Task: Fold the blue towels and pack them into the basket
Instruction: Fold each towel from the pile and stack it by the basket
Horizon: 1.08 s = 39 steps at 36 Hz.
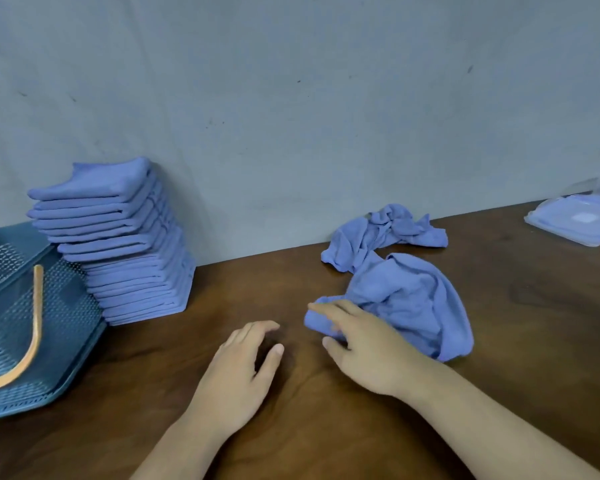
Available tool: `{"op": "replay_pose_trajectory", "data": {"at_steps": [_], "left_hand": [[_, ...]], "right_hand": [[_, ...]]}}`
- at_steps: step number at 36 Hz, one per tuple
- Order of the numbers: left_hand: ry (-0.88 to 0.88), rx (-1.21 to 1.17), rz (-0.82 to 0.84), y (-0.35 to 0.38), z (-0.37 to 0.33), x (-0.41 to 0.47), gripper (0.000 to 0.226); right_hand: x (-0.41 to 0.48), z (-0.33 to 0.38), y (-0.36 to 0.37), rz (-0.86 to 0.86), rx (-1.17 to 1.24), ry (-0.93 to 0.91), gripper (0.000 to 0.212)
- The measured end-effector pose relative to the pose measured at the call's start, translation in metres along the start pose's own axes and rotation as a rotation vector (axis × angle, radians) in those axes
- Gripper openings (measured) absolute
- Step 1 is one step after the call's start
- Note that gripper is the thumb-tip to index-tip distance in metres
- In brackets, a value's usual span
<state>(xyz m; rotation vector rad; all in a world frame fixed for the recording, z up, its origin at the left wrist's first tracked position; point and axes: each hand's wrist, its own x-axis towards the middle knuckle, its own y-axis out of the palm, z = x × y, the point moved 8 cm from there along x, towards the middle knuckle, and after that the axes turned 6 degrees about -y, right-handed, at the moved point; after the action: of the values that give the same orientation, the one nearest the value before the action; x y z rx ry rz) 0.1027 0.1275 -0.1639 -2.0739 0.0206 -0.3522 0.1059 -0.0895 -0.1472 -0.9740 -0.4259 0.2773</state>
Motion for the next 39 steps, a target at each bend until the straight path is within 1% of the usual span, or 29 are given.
{"op": "replay_pose_trajectory", "data": {"at_steps": [2, 3, 4, 5, 6, 7, 8, 9, 11, 12, 14, 17, 18, 19, 21, 22, 23, 26, 27, 28, 30, 31, 32, 33, 34, 35, 37, 38, 39], "left_hand": [[0.012, -0.011, 0.018, 0.0, 0.0, -0.002, 0.034], [0.016, -0.015, 0.024, 0.0, -0.001, -0.002, 0.034], [0.017, -0.022, 0.027, 0.0, -0.001, -0.002, 0.034], [0.016, -0.031, 0.029, 0.0, -0.001, -0.002, 0.034], [0.014, -0.038, 0.031, 0.0, -0.001, -0.002, 0.034], [0.015, -0.047, 0.033, -0.001, -0.002, -0.003, 0.034], [0.015, -0.058, 0.035, -0.001, -0.003, -0.004, 0.034], [0.016, -0.07, 0.038, -0.002, -0.003, -0.005, 0.035], [0.026, -0.086, 0.045, -0.003, -0.005, -0.006, 0.036], [0.032, -0.094, 0.046, -0.004, -0.006, -0.006, 0.037], [0.041, -0.13, 0.041, -0.008, -0.009, -0.007, 0.04], [0.04, -0.231, 0.0, -0.018, -0.006, -0.009, 0.045], [0.032, -0.262, -0.012, -0.021, -0.004, -0.009, 0.046], [0.022, -0.289, -0.016, -0.024, -0.001, -0.01, 0.046], [0.023, -0.309, 0.0, -0.027, 0.001, -0.011, 0.043], [0.036, -0.297, 0.026, -0.026, 0.001, -0.011, 0.044], [0.053, -0.275, 0.07, -0.024, 0.001, -0.012, 0.047], [0.12, -0.141, 0.226, -0.014, 0.0, -0.014, 0.061], [0.132, -0.1, 0.261, -0.012, 0.0, -0.015, 0.067], [0.136, -0.074, 0.285, -0.01, 0.001, -0.016, 0.072], [0.137, -0.045, 0.306, -0.01, 0.003, -0.017, 0.08], [0.136, -0.033, 0.31, -0.01, 0.006, -0.018, 0.082], [0.133, -0.028, 0.314, -0.011, 0.009, -0.019, 0.081], [0.13, -0.031, 0.322, -0.013, 0.012, -0.02, 0.077], [0.129, -0.04, 0.334, -0.015, 0.014, -0.02, 0.072], [0.132, -0.051, 0.348, -0.018, 0.016, -0.021, 0.068], [0.146, -0.07, 0.369, -0.022, 0.018, -0.021, 0.062], [0.153, -0.069, 0.376, -0.022, 0.019, -0.021, 0.062], [0.157, -0.058, 0.381, -0.022, 0.02, -0.021, 0.063]], "right_hand": [[0.002, 0.007, -0.017, -0.13, 0.05, -0.063, 0.05], [0.003, 0.004, -0.032, -0.239, -0.02, -0.062, 0.045], [0.002, -0.004, -0.047, -0.331, -0.161, -0.013, 0.04], [-0.001, -0.015, -0.059, -0.37, -0.337, 0.095, 0.037], [-0.004, -0.03, -0.064, -0.333, -0.482, 0.242, 0.039], [-0.009, -0.044, -0.062, -0.245, -0.536, 0.377, 0.046], [-0.013, -0.055, -0.054, -0.144, -0.523, 0.456, 0.052], [-0.015, -0.06, -0.044, -0.074, -0.473, 0.477, 0.056], [-0.015, -0.054, -0.034, -0.042, -0.412, 0.406, 0.056], [-0.014, -0.047, -0.034, -0.079, -0.356, 0.363, 0.052], [-0.012, -0.03, -0.032, -0.145, -0.129, 0.283, 0.039], [-0.007, -0.007, -0.022, -0.143, 0.294, 0.153, 0.025], [-0.007, -0.004, -0.023, -0.17, 0.314, 0.121, 0.02], [-0.007, -0.004, -0.028, -0.229, 0.268, 0.094, 0.016], [-0.009, -0.009, -0.041, -0.352, 0.101, 0.063, 0.013], [-0.009, -0.013, -0.045, -0.364, 0.015, 0.065, 0.017], [-0.008, -0.017, -0.044, -0.316, -0.073, 0.073, 0.025], [-0.007, -0.025, -0.021, -0.003, -0.212, 0.092, 0.046], [-0.008, -0.025, -0.014, 0.071, -0.208, 0.084, 0.048], [-0.009, -0.025, -0.011, 0.096, -0.187, 0.07, 0.046], [-0.009, -0.019, -0.014, 0.067, -0.042, 0.051, 0.035], [-0.009, -0.015, -0.015, 0.075, 0.087, 0.029, 0.043], [-0.01, -0.012, -0.013, 0.124, 0.219, 0.012, 0.054], [-0.012, -0.007, -0.011, 0.18, 0.323, 0.01, 0.059], [-0.015, -0.004, -0.009, 0.212, 0.366, 0.021, 0.057], [-0.015, -0.003, -0.012, 0.191, 0.353, 0.02, 0.052], [-0.009, -0.007, -0.026, 0.006, 0.211, -0.001, 0.037], [-0.007, -0.008, -0.031, -0.074, 0.159, -0.018, 0.024], [-0.005, -0.006, -0.031, -0.092, 0.164, -0.044, 0.008]]}}
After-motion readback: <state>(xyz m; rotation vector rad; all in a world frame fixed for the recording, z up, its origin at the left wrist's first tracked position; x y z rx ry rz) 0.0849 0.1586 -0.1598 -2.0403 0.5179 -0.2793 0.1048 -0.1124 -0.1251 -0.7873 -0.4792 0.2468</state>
